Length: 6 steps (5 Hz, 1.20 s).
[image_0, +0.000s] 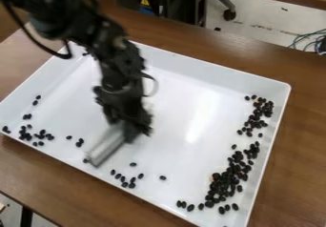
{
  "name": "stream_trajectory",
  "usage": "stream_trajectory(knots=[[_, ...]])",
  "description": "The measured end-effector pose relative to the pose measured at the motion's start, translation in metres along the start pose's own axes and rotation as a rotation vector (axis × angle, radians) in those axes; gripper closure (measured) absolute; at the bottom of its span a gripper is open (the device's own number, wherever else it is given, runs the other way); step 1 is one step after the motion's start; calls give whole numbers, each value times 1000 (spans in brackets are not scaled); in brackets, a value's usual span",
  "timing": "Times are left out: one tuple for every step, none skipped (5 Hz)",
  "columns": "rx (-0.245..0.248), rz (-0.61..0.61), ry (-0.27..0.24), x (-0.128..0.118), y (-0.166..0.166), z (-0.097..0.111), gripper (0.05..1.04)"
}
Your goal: Sweep into pile
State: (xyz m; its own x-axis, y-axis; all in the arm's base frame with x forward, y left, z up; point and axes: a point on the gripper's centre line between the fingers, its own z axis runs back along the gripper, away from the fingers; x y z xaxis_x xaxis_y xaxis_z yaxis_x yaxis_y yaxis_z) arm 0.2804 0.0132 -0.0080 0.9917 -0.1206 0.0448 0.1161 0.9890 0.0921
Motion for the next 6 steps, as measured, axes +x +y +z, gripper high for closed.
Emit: stream_trajectory(knots=[[32, -30, 14, -14, 49, -7, 720], [40, -28, 4, -36, 95, -14, 721], [45, 9, -21, -47, 98, -14, 721], [51, 14, -66, -52, 77, -11, 721], [21, 6, -120, -45, 39, -9, 721], [-33, 113, -151, -42, -2, -11, 721]])
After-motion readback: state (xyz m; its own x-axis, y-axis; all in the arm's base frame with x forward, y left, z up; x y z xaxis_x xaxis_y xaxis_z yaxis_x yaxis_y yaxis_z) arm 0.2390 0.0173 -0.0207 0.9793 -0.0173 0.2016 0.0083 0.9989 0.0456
